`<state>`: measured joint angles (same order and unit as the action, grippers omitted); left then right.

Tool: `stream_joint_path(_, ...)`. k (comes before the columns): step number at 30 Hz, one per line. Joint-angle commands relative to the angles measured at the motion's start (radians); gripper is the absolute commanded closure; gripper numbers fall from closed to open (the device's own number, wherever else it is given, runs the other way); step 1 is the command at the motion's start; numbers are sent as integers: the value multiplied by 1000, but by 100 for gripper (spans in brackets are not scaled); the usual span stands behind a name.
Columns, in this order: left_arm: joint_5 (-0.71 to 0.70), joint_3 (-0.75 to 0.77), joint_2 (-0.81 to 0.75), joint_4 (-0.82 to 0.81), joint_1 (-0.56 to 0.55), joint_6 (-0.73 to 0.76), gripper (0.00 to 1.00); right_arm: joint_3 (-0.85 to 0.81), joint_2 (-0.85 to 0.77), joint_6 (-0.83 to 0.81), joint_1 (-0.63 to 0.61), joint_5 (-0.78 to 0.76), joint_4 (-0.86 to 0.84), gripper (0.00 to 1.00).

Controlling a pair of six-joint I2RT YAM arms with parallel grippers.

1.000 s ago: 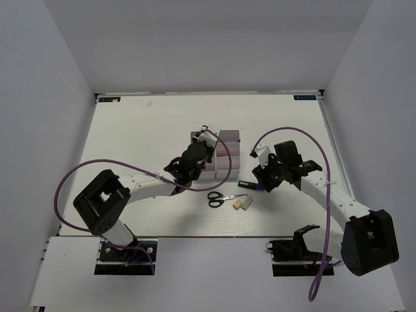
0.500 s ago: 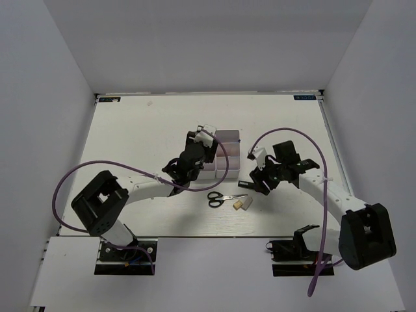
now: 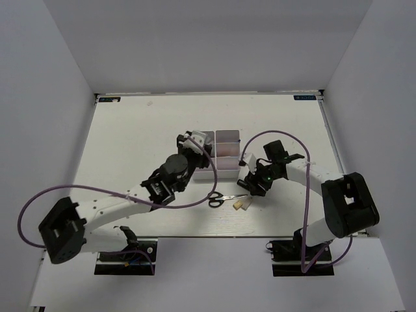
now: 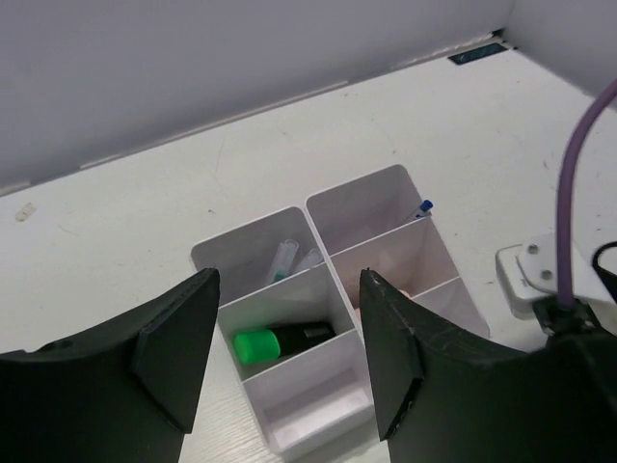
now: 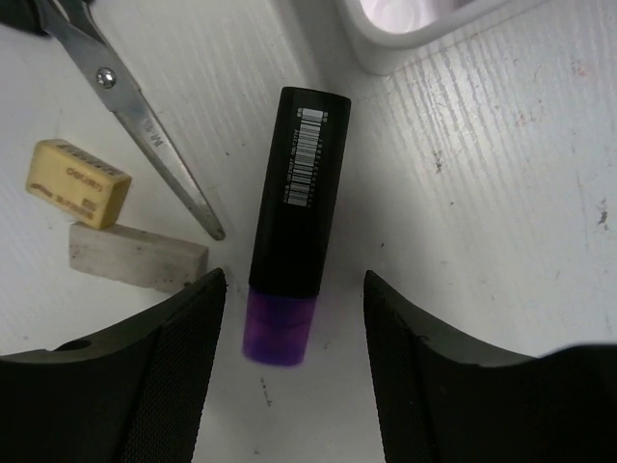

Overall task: Sort the stationery into containers
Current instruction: Pick up the stationery from the center of the board.

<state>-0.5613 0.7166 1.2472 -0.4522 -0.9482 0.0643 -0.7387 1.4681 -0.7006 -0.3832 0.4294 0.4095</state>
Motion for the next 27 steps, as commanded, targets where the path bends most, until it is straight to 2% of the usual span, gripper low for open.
stream_joint_path(1, -29, -58, -147, 78, -15, 23, 30, -34, 18, -59, -8, -9, -64, 39)
stream_joint_path(5, -48, -129, -343, 219, -18, 3, 30, -15, 28, -92, -8, -24, -55, 42)
stream_joint_path(7, -51, -155, -388, 260, -15, -14, 30, -5, 23, -123, -8, -41, -46, 52)
stream_joint_path(9, -57, -167, -497, 415, -17, -41, 31, 19, 12, -154, -6, -58, -31, 53)
stream_joint_path(10, -63, -172, -497, 441, -17, -52, 31, 19, 5, -163, -6, -61, -29, 53)
stream_joint_path(16, -94, -207, -721, 720, -18, -138, 31, 114, -28, -221, -23, -139, -55, 52)
stream_joint_path(19, -91, -230, -798, 847, -17, -199, 32, 136, -28, -244, -31, -172, -64, 66)
stream_joint_path(20, -85, -239, -808, 869, -17, -208, 34, 139, -29, -250, -34, -176, -61, 75)
stream_joint_path(22, -55, -246, -848, 949, -15, -233, 35, 137, -41, -263, -33, -184, -43, 85)
stream_joint_path(23, -49, -246, -854, 972, -17, -236, 36, 137, -52, -269, -33, -184, -20, 94)
stream_joint_path(25, -26, -235, -870, 1042, -15, -238, 36, 127, -96, -301, -33, -184, 40, 100)
stream_joint_path(27, -8, -226, -871, 1095, -18, -236, 38, 76, -132, -335, -33, -150, 144, 100)
